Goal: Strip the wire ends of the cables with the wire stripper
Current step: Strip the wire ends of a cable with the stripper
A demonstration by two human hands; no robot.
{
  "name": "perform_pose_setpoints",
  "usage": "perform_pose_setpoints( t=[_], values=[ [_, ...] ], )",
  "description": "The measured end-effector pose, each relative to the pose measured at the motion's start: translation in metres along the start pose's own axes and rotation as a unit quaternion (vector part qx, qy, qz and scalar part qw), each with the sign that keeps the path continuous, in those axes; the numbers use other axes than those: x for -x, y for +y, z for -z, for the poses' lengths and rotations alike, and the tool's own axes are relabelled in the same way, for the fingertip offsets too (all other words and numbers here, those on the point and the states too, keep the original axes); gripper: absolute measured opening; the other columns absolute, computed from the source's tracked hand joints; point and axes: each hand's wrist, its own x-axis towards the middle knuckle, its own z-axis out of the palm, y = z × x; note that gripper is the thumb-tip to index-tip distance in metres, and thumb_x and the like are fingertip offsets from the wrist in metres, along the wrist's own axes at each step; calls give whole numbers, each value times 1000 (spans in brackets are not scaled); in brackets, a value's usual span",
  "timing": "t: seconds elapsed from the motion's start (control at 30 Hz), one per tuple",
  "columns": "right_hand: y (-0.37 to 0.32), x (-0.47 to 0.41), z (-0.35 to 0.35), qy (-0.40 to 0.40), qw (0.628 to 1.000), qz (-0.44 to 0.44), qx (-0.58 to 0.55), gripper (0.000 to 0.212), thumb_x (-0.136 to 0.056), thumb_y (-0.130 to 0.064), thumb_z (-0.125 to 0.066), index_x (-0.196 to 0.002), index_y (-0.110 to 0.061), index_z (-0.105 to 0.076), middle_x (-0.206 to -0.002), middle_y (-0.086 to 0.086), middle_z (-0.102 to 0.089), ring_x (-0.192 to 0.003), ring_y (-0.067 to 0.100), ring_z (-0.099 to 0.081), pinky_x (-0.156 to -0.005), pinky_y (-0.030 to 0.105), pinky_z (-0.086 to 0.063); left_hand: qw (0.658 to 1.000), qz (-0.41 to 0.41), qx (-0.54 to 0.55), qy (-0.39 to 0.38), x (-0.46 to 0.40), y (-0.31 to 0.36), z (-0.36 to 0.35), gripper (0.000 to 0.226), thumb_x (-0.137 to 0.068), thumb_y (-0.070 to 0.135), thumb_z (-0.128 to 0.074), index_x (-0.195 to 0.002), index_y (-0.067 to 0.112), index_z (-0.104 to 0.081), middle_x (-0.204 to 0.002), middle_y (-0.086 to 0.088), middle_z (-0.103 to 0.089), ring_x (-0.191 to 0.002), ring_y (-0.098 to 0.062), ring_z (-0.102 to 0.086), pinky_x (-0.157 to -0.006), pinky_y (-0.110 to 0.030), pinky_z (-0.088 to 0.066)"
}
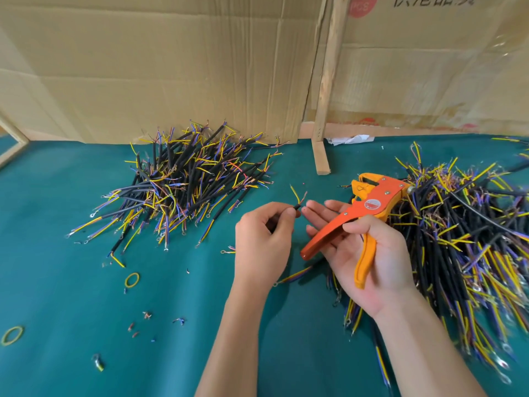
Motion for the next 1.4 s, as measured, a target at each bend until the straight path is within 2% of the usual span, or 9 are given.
perform_pose_setpoints(
  t=[0.17,0.3,0.47,0.77,0.87,0.97,1.17,1.27,1.4],
  values=[
    [2,0,0,3,1000,-16,18,66,-56,-11,-61,-120,0,-54,-125,29,-67,-117,39,-68,-82,36,-62,999,21,38,19,-2,-2,3,20,-89,31,-57,-78,24,-72,-57,11,-60,-47,-7,-46,-55,-26,-38],
    [0,4,1,-8,998,-59,31,51,-75,-5,-52,-125,4,-57,-123,30,-67,-109,44,-69,-84,45,-61,999,15,10,50,-5,-9,11,18,-97,20,-61,-83,21,-74,-58,10,-61,-49,-9,-50,-59,-29,-43],
    [1,8,-1,-21,982,-155,110,44,-89,-19,-61,-127,2,-66,-96,26,-67,-82,40,-68,-77,55,-58,997,-4,-18,78,-5,-6,12,17,-99,16,-59,-88,17,-72,-63,8,-62,-56,-11,-54,-64,-33,-49],
    [3,11,-5,-77,966,-178,169,45,-78,-19,-76,-117,3,-70,-83,22,-60,-67,33,-58,-67,48,-55,998,-9,-19,67,-6,-6,12,18,-99,14,-58,-89,16,-72,-65,9,-60,-61,-14,-54,-68,-37,-51],
    [5,11,-7,-83,967,-179,162,32,-80,-15,-73,-108,1,-72,-77,19,-57,-65,33,-57,-64,47,-55,998,-8,-16,55,-6,-6,11,18,-99,12,-58,-89,16,-72,-66,8,-61,-60,-11,-54,-67,-35,-50],
    [7,11,-10,-72,972,-179,133,20,-87,-23,-72,-90,-4,-67,-69,14,-49,-56,29,-50,-56,41,-50,999,-4,-16,47,-5,-7,10,18,-99,12,-58,-89,16,-72,-64,8,-61,-56,-6,-50,-60,-26,-44],
    [11,9,-18,3,985,-127,121,37,-88,-43,-65,-67,-17,-50,-50,-1,-31,-31,11,-30,-33,20,-30,999,-3,-29,27,-5,-6,7,19,-99,14,-58,-87,21,-72,-63,10,-60,-55,-4,-49,-56,-15,-37],
    [15,8,-19,14,990,-109,83,32,-90,-40,-63,-74,-13,-58,-54,5,-44,-37,16,-40,-38,25,-40,999,-6,-33,25,-5,-5,6,17,-98,13,-59,-89,20,-73,-63,10,-61,-56,-5,-51,-57,-18,-41],
    [5,7,-9,13,992,-99,70,40,-79,-23,-75,-111,-5,-60,-97,31,-70,-65,33,-63,-62,43,-58,998,-9,-24,54,-6,-6,10,14,-96,12,-62,-90,19,-73,-67,11,-65,-60,-8,-56,-64,-26,-47]
  ],
)
